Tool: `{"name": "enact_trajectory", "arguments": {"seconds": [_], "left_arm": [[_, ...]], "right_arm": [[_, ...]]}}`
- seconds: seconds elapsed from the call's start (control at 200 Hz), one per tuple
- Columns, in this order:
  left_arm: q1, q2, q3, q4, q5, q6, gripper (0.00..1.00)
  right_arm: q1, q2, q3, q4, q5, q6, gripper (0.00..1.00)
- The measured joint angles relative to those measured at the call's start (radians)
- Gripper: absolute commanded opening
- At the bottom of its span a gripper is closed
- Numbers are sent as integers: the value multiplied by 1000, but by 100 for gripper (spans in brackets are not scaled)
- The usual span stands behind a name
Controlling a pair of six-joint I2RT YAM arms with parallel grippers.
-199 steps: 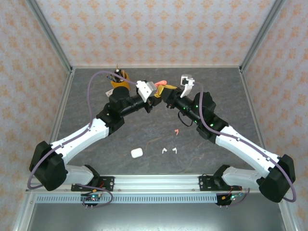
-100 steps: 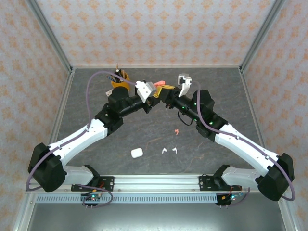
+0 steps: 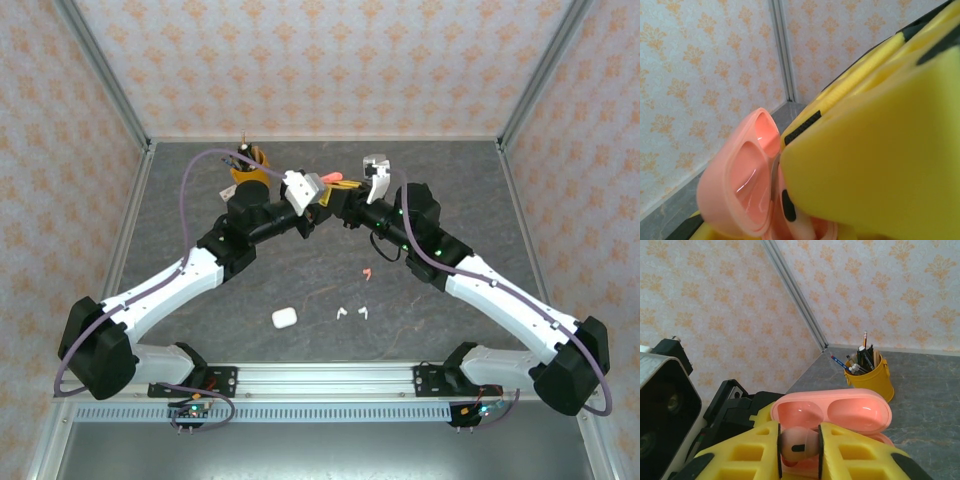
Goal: Insert the wireless bluetooth earbuds into the charging case
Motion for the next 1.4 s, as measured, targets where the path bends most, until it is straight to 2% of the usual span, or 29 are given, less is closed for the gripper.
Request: {"name": "enact_trajectory", "arguments": {"seconds": [0.4,0.606,0.761,0.936,1.141,1.281,1.401], "left_arm": [[-10,0,-32,23,8,-51,0],[-11,0,-41,34,5,-68,0],[-18,0,-56,65,0,-67,0],[-34,-31,-81,143,-14,-39,0],[-34,-76,-99,168,-49,13,0],[-34,-92,-99,167,-65,45,0],[-34,-108,-101,167,-85,66,0]], "right_arm": [[-35,17,10,-38,37,79,35],[-36,20,17,-43,29,112,44],[-36,-10,23,-79,14,135,56],[-48,-118,23,-212,60,147,67],[-60,-245,23,-383,209,168,70],[-71,-214,24,-507,301,187,71],[-71,-95,53,-644,346,200,71]]}}
